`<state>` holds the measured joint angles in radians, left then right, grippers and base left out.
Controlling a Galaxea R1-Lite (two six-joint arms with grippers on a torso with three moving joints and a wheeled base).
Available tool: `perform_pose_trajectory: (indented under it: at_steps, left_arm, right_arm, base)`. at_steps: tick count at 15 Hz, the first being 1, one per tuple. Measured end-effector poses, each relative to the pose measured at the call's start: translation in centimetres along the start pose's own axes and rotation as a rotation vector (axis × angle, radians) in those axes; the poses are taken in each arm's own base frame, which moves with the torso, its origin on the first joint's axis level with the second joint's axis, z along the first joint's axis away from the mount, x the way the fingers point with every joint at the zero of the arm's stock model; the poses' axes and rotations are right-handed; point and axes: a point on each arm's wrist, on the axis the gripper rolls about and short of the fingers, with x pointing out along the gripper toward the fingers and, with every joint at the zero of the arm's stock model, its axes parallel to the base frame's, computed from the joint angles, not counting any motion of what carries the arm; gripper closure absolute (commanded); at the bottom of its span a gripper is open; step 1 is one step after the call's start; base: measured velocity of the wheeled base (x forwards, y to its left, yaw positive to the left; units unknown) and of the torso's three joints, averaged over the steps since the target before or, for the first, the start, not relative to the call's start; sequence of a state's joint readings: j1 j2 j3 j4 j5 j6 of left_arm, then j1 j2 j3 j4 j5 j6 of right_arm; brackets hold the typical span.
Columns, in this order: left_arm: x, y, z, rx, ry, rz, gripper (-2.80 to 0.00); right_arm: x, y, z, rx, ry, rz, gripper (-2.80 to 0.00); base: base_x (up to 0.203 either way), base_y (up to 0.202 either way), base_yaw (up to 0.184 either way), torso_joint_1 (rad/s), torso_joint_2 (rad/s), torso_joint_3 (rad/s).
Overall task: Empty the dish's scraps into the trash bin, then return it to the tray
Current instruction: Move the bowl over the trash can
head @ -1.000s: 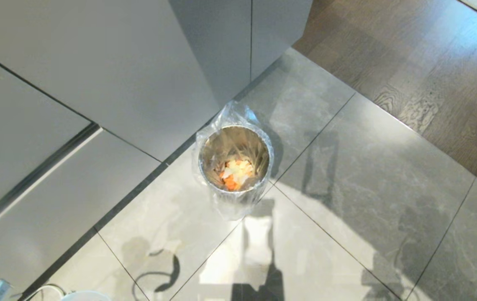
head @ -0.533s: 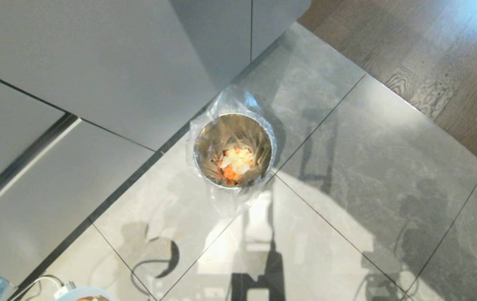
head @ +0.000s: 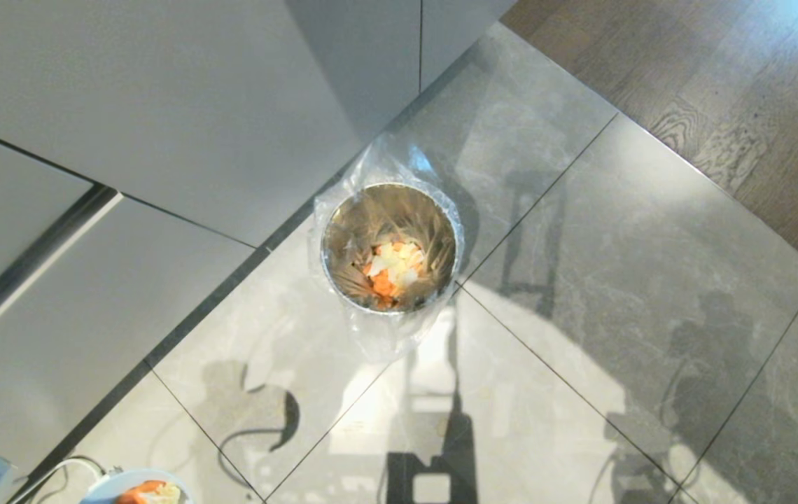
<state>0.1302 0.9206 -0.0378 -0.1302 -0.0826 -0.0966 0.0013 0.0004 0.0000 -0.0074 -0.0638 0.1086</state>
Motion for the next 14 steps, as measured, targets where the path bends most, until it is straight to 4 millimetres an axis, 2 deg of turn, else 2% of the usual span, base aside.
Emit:
perform_pose_trajectory:
  at_steps: [5, 8, 14]
  left_arm:
    - [-0.4, -0.3, 1.0, 0.021, -0.066, -0.024, 0.00]
    - [-0.6, -0.8, 2.3, 0.046, -0.159, -0.068, 0.00]
    - [-0.8, -1.6, 4.9, 0.081, -0.203, -0.114, 0.00]
  right_arm:
    - [0.0, 0.0, 0.0, 0.000, 0.000, -0.001, 0.00]
    - [0.0, 0.0, 0.0, 0.000, 0.000, -0.001, 0.00]
    - [0.0, 0.0, 0.0, 0.000, 0.000, -0.001, 0.00]
  base:
    - [0.000, 0.000, 0.000, 0.000, 0.00, 0.000]
    - [0.000, 0.000, 0.000, 0.000, 0.00, 0.000]
    - [0.000, 0.000, 0.000, 0.000, 0.00, 0.000]
